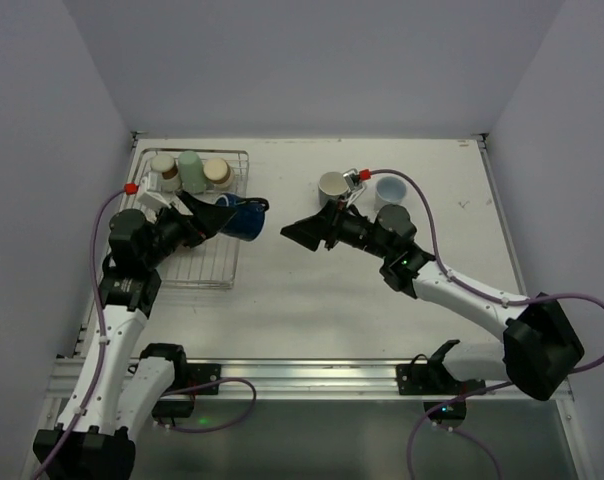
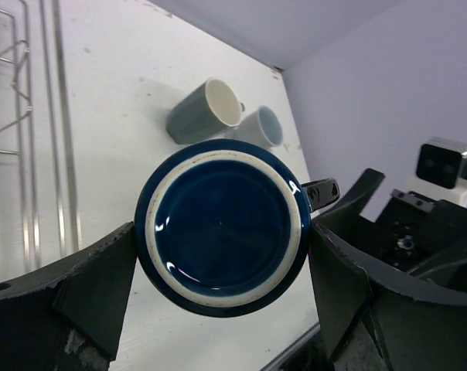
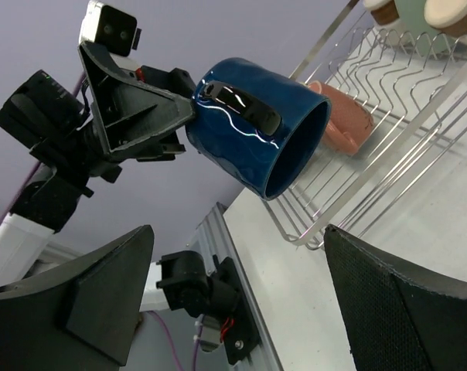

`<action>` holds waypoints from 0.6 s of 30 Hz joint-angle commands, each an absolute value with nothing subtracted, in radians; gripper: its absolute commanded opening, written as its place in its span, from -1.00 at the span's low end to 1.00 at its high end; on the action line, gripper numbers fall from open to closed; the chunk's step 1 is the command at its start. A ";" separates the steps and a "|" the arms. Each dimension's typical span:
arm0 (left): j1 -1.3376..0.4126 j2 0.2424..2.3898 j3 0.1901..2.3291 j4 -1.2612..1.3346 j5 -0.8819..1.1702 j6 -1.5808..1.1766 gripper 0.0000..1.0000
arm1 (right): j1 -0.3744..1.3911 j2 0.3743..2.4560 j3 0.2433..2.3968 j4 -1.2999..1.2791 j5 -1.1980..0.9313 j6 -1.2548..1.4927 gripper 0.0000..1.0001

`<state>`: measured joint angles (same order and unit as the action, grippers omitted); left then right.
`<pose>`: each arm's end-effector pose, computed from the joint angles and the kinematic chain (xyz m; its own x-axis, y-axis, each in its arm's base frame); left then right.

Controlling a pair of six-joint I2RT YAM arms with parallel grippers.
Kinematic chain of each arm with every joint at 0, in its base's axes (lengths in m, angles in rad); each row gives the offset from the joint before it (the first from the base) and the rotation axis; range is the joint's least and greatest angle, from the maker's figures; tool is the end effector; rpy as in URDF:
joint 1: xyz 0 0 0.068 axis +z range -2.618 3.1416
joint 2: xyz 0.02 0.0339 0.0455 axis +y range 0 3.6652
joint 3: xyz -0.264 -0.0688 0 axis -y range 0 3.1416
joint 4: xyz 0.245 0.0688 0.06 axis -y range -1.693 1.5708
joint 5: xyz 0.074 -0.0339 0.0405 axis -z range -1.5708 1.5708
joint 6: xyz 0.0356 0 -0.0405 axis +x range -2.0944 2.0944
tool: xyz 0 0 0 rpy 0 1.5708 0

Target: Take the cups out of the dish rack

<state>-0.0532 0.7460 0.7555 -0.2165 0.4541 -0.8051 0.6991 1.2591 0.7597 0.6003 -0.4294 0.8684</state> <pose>0.1732 -0.0249 0.3332 -0.4857 -0.6229 -0.6133 0.1823 0.6140 -0.7680 0.2114 0.1971 0.3108 -0.6388 0.3696 -0.6748 -0.6417 0.2279 0.7323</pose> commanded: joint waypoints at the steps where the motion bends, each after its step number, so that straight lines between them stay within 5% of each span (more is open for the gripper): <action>1: -0.067 0.745 0.735 0.147 0.647 -0.963 -1.00 | 0.701 1.282 0.759 0.756 -0.445 0.907 0.85; 14: -0.262 0.798 0.635 0.413 0.617 -1.132 -1.00 | 0.753 1.388 0.848 0.880 -0.494 0.960 0.50; 18: -0.304 0.811 0.638 0.417 0.595 -1.129 -0.89 | 0.762 1.374 0.825 0.940 -0.434 0.960 0.12</action>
<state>-0.2810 0.8219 0.6235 0.2691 0.5919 -1.0821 0.7574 1.3964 0.8040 0.8173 -0.4900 0.9562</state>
